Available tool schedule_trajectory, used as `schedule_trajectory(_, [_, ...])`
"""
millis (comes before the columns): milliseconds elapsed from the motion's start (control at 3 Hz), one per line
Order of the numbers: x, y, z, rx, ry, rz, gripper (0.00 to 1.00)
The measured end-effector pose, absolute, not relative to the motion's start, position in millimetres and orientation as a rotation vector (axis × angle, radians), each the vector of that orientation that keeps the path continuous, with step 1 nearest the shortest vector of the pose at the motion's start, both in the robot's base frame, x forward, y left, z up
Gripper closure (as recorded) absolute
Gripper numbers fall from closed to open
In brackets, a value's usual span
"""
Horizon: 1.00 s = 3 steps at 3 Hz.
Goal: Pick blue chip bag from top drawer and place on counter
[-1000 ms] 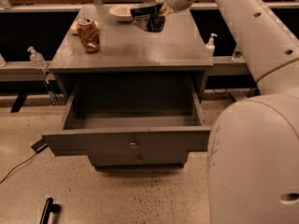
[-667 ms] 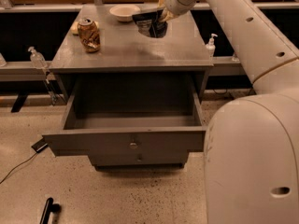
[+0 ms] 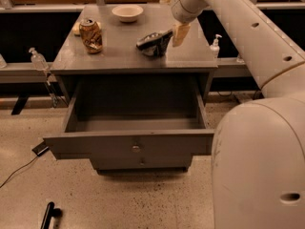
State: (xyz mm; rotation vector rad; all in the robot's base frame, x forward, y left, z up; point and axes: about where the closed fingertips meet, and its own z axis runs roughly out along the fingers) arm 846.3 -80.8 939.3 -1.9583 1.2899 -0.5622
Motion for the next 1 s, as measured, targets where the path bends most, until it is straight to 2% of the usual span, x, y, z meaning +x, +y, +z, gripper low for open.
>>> schedule_trajectory(333, [834, -93, 940, -1.951, 1.333, -0.491, 0.00])
schedule_trajectory(667, [806, -111, 952, -1.937, 1.349, -0.340, 0.00])
schedule_trajectory(1000, [800, -109, 953, -1.945, 1.347, -0.294, 0.00])
